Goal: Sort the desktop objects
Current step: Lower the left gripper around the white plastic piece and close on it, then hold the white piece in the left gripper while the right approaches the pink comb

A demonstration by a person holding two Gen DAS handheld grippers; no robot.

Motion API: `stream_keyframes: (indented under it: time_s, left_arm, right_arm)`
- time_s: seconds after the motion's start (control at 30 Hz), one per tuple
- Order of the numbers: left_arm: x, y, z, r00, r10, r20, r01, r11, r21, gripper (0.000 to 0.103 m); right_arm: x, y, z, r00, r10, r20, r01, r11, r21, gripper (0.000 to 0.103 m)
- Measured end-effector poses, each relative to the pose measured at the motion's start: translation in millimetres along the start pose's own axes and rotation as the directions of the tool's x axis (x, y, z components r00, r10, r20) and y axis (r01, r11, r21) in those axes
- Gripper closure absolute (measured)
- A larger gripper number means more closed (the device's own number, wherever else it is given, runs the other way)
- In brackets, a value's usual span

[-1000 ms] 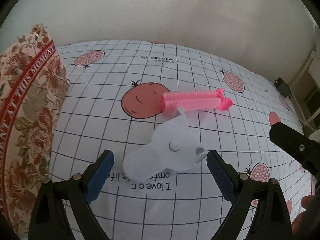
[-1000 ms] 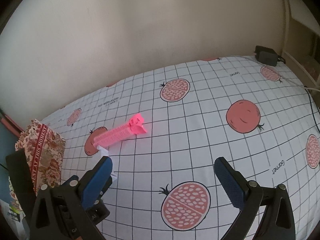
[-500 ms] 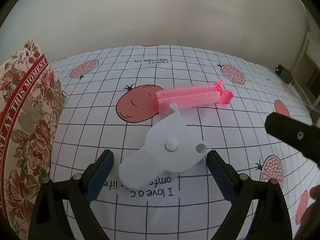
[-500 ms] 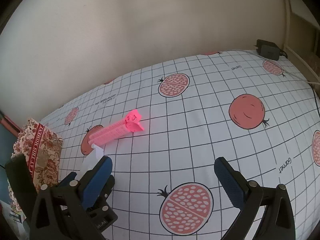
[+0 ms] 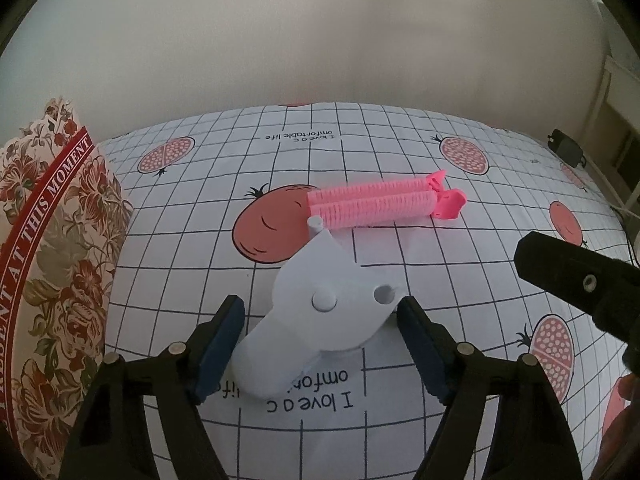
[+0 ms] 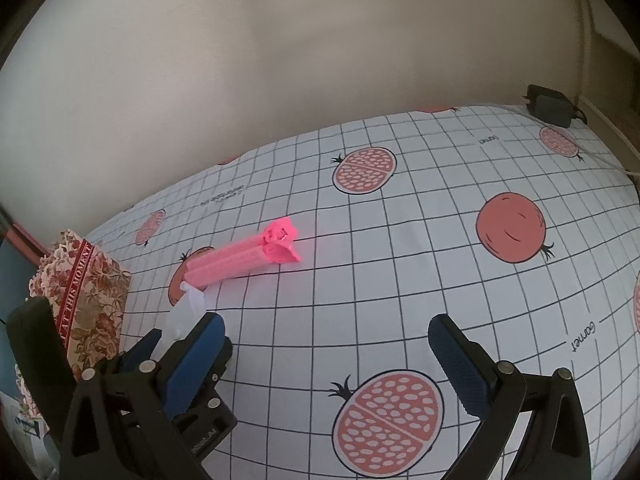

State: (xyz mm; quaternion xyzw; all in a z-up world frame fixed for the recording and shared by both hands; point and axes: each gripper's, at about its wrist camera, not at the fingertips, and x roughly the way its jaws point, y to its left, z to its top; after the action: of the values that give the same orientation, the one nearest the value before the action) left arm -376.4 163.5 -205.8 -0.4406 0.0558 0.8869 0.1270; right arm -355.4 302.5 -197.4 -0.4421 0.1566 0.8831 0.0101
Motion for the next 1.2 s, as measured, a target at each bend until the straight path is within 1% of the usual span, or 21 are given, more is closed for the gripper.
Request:
stream_keyframes:
  time_s: [0.07, 0.13, 0.17, 0.2, 0.47, 0.63, 0.87, 1.0, 1.2]
  left_arm:
    - [0.5, 0.9, 0.8, 1.0, 0.001, 0.003, -0.001, 1.0, -0.003, 0.028]
    - [-0.2, 3.3, 1.7, 1.0, 0.007, 0.01, -0.007, 1.0, -0.013, 0.037]
    - [-0.8, 5.3, 1.9, 1.0, 0.011, 0.014, -0.011, 1.0, -0.019, 0.04]
    - [-0.7, 8.0, 2.4, 1.0, 0.014, 0.015, -0.013, 1.0, -0.027, 0.041]
    - [-2.6, 26.5, 2.2, 0.999, -0.028, 0.033, 0.031, 0.996, -0.086, 0.042]
    - [-3.4, 41.8, 0.7, 0.999, -0.007, 0.037, 0.011, 0.992, -0.126, 0.042]
    - [-5.9, 62.7, -2.6, 0.999, 0.027, 0.041, -0.018, 0.982, -0.189, 0.042]
    - [-7.0, 70.5, -4.0, 0.999, 0.023, 0.046, -0.013, 0.976, -0.217, 0.042]
    - [-7.0, 72.8, -3.8, 0.999, 0.016, 0.044, -0.006, 0.974, -0.225, 0.042]
  right_arm:
    - [1.7, 2.9, -1.4, 1.0, 0.001, -0.005, -0.001, 1.0, -0.014, 0.0]
    - [4.1, 4.5, -2.4, 1.0, 0.001, -0.01, -0.001, 1.0, -0.023, 0.0]
    - [5.2, 5.0, -2.5, 1.0, 0.003, -0.012, -0.004, 1.0, -0.024, 0.0]
    - [5.4, 5.3, -3.0, 1.0, 0.006, -0.013, -0.007, 1.0, -0.024, 0.0]
    - [15.0, 18.4, -3.3, 1.0, 0.007, -0.026, -0.009, 0.998, -0.064, 0.0]
    - [23.6, 34.5, 3.3, 1.0, 0.014, -0.026, -0.017, 0.993, -0.12, 0.0]
    - [40.9, 63.9, 14.3, 0.999, 0.016, -0.038, -0.024, 0.974, -0.226, 0.0]
    - [53.2, 76.5, 19.7, 0.999, 0.005, -0.048, -0.018, 0.963, -0.27, 0.0]
    - [71.7, 87.7, 27.1, 0.998, -0.028, -0.064, 0.007, 0.955, -0.296, 0.0]
